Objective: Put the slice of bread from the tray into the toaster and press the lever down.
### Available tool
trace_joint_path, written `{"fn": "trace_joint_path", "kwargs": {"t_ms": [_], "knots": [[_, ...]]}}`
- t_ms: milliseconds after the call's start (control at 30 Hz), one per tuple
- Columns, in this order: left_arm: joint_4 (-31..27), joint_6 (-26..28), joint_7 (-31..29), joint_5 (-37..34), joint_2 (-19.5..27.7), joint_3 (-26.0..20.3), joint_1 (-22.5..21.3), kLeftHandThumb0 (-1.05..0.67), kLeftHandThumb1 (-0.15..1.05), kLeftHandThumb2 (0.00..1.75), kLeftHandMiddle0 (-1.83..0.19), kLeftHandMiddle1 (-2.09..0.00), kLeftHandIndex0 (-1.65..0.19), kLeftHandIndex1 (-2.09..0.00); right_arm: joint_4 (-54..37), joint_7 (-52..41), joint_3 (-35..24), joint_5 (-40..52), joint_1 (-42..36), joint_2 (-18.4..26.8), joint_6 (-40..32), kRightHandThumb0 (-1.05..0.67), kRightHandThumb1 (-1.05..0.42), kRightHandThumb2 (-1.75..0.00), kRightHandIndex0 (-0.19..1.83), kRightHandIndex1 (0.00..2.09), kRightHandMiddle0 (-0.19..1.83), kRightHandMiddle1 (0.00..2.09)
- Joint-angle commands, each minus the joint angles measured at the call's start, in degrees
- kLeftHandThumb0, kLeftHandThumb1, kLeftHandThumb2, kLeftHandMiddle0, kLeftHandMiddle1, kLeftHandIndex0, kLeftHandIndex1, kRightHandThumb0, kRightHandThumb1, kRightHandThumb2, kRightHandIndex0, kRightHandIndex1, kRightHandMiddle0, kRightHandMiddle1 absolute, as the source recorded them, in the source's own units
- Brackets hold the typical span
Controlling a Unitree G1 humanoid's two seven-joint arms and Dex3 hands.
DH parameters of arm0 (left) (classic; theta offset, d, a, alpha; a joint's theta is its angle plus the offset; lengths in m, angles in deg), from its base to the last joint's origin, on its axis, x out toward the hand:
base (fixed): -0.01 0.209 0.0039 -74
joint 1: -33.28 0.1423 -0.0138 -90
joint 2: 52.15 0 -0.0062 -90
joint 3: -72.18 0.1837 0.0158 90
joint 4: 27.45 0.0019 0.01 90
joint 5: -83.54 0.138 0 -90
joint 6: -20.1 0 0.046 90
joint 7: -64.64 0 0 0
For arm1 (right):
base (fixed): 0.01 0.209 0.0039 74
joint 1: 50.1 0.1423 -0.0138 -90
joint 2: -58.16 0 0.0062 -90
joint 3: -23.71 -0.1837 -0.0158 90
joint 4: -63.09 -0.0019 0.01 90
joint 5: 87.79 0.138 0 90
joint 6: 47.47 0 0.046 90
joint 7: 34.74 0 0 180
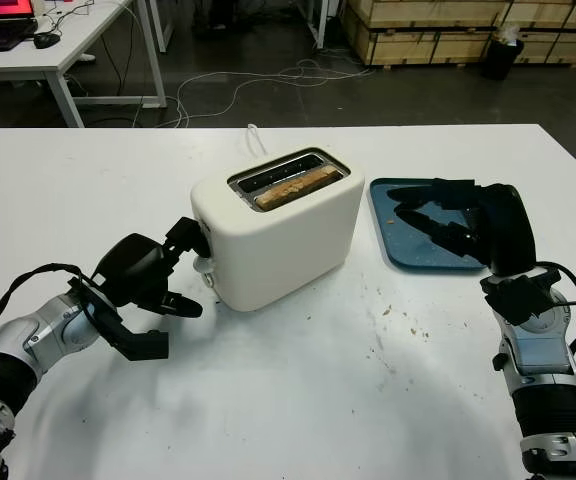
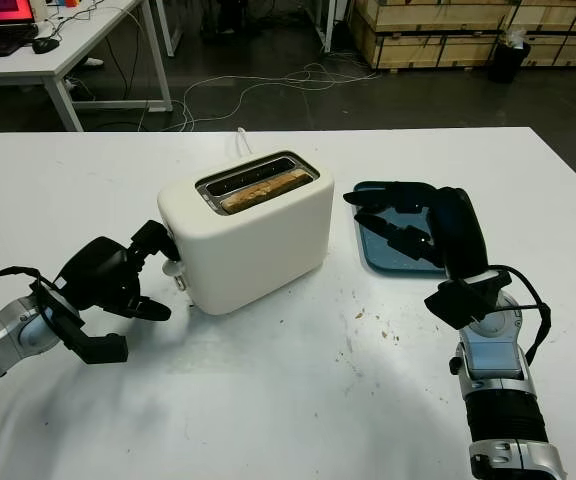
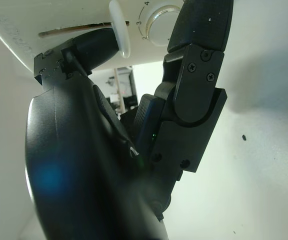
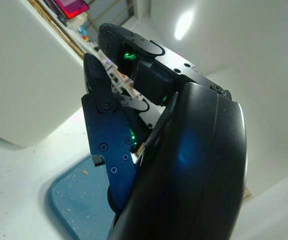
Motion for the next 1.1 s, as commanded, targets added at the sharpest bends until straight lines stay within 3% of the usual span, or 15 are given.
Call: {"fn": "trace_joint_path", "kwargs": {"t_ms": [0,200,233,267,300,333,400,433,500,600,767,933,967,1000,1067], "knots": [[10.1,19.9,-33.5,11.0,-10.7,14.1,3.2,-1.05,0.92,0.09,-1.57,-0.48,-1.47,-0.18,0.1,-0.6,0.4,-1.1,1.2,1.4,-0.2,-0.26,-0.92,-0.02,0.88,0.84,1.14,0.01],[10.2,19.8,-33.4,11.0,-10.7,14.2,3.2,-1.05,0.92,0.09,-1.57,-0.48,-1.49,-0.16,0.1,-0.5,0.4,-1.2,1.3,1.3,-0.2,-0.26,-0.92,-0.02,0.88,0.84,1.14,0.01],[4.0,16.9,-36.8,-2.2,-9.2,9.4,2.7,-1.05,0.92,0.09,-1.57,-0.48,-1.49,-0.15,0.0,-0.6,0.5,-1.2,1.3,1.2,-0.3,-0.26,-0.92,-0.02,0.88,0.84,1.14,0.01],[-2.4,25.0,-35.4,2.5,-9.1,8.5,3.1,-0.98,0.79,0.13,-1.57,-0.76,-1.54,-0.25,-0.2,-0.7,0.6,-1.2,1.2,1.2,-0.4,-0.24,-0.92,-0.02,0.88,0.85,1.15,0.02],[-2.8,29.2,-36.4,5.2,-10.5,9.5,1.8,-1.01,0.85,0.29,-1.57,-1.08,-1.53,-0.58,-0.2,-0.7,0.7,-1.3,1.2,1.2,-0.4,-0.23,-0.92,-0.02,0.88,0.85,1.15,0.02],[0.2,31.8,-38.3,7.5,-12.8,11.2,0.1,-1.03,0.86,0.25,-1.57,-1.09,-1.33,-0.8,-0.1,-0.8,0.7,-1.3,1.1,1.4,-0.4,-0.22,-0.92,-0.02,0.88,0.86,1.15,0.01],[4.6,32.9,-41.1,7.6,-15.2,12.7,-1.0,-1.04,0.9,0.09,-1.57,-0.68,-1.5,-0.42,-0.7,-1.1,0.4,-1.2,0.7,2.0,-1.1,-0.25,-0.92,-0.04,0.86,0.85,1.14,0.01],[3.5,34.1,-40.8,7.7,-15.0,12.4,-0.6,-1.05,0.91,0.07,-1.57,-0.75,-1.53,-0.44,-0.7,-1.3,0.3,-0.9,0.7,2.2,-1.1,-0.25,-0.92,-0.04,0.86,0.85,1.15,0.01],[2.0,35.9,-39.3,8.4,-14.4,11.9,-0.6,-1.05,0.91,0.04,-1.57,-0.91,-0.84,-1.27,-0.1,-2.6,0.1,1.2,0.9,2.0,-0.8,-0.24,-0.91,-0.03,0.86,0.85,1.14,0.01],[1.5,35.9,-37.1,8.6,-14.0,11.3,-0.7,-1.05,0.91,0.02,-1.57,-1.08,-0.64,-1.53,0.7,-4.7,0.3,4.0,1.1,1.2,-0.4,-0.14,-0.92,-0.03,0.84,0.85,1.12,0.0],[-0.1,35.9,-38.0,9.1,-13.7,11.7,-1.2,-1.05,0.89,0.02,-1.57,-1.14,-0.72,-1.49,0.7,-4.7,0.1,3.4,1.1,0.3,-0.1,-0.14,-0.92,-0.03,0.84,0.88,1.12,0.0],[-5.5,35.2,-36.1,7.4,-11.6,9.8,0.6,-1.05,0.92,0.01,-1.57,-1.14,-1.04,-1.21,0.4,-4.7,-0.2,3.3,0.9,0.2,-0.2,-0.13,-0.92,-0.04,0.83,0.89,1.11,0.0],[-7.7,34.8,-34.3,6.7,-10.6,8.7,1.5,-1.05,0.92,0.09,-1.57,-1.26,-1.32,-1.02,0.5,-4.8,-0.2,3.3,1.0,0.2,0.0,-0.13,-0.92,-0.04,0.83,0.9,1.11,0.0],[-10.0,34.8,-33.3,5.6,-9.5,7.4,2.0,-1.05,0.92,0.14,-1.57,-1.31,-1.43,-0.93,0.6,-4.9,-0.2,3.4,1.0,0.2,0.1,-0.13,-0.92,-0.03,0.83,0.9,1.11,0.0],[-13.1,33.1,-29.4,2.1,-7.8,4.1,2.9,-1.05,0.92,0.42,-1.57,-1.37,-1.2,-1.19,0.7,-5.0,-0.3,3.5,1.1,-0.1,0.0,-0.14,-0.92,-0.03,0.83,0.91,1.11,0.0]]}}
